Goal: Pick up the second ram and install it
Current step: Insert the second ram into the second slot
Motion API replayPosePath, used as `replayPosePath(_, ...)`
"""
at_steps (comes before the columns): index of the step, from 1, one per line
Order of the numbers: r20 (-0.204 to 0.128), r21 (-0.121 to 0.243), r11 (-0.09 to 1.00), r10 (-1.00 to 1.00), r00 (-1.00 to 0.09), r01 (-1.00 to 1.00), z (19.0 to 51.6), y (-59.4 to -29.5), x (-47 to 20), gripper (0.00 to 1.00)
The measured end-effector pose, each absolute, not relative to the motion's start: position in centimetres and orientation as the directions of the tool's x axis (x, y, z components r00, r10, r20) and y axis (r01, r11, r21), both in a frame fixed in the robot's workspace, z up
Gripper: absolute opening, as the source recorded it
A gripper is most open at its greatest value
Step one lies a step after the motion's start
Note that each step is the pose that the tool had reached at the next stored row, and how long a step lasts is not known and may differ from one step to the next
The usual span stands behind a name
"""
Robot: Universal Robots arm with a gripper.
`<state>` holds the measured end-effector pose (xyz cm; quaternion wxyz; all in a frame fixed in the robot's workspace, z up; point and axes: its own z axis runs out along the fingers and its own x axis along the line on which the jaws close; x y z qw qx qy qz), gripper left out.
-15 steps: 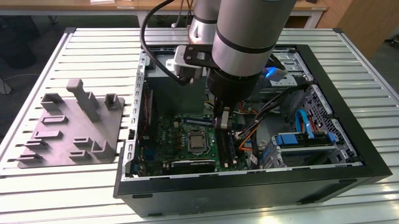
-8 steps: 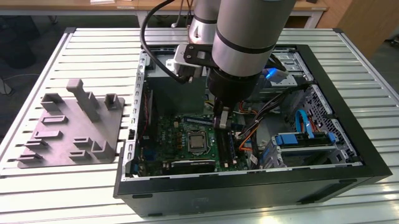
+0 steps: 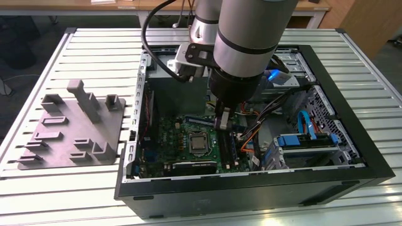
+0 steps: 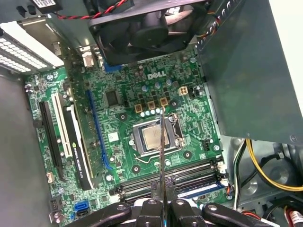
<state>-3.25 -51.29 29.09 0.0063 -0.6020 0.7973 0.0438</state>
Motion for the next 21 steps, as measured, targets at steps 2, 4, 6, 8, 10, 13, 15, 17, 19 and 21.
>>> replayPosePath(2, -0.063, 0.062, 0.279, -0.957, -0.282, -0.958, 29.09, -51.29, -3.25, 0.14)
replayPosePath(4, -0.063, 0.062, 0.285, -0.955, -0.288, -0.957, 29.09, -51.29, -3.25, 0.14)
replayPosePath(6, -0.063, 0.062, 0.29, -0.954, -0.294, -0.955, 29.09, -51.29, -3.25, 0.14)
replayPosePath(8, -0.063, 0.062, 0.296, -0.952, -0.299, -0.953, 29.08, -51.29, -3.25, 0.14)
replayPosePath(10, -0.063, 0.062, 0.301, -0.95, -0.305, -0.951, 29.08, -51.29, -3.25, 0.14)
replayPosePath(13, -0.063, 0.062, 0.311, -0.947, -0.314, -0.948, 29.07, -51.29, -3.25, 0.14)
replayPosePath(15, -0.063, 0.062, 0.317, -0.945, -0.321, -0.946, 29.06, -51.29, -3.25, 0.14)
replayPosePath(17, -0.063, 0.062, 0.323, -0.943, -0.327, -0.944, 29.05, -51.29, -3.25, 0.14)
replayPosePath(19, -0.063, 0.062, 0.329, -0.941, -0.333, -0.942, 29.04, -51.29, -3.25, 0.14)
replayPosePath(21, -0.063, 0.062, 0.335, -0.939, -0.339, -0.94, 29.03, -51.29, -3.25, 0.14)
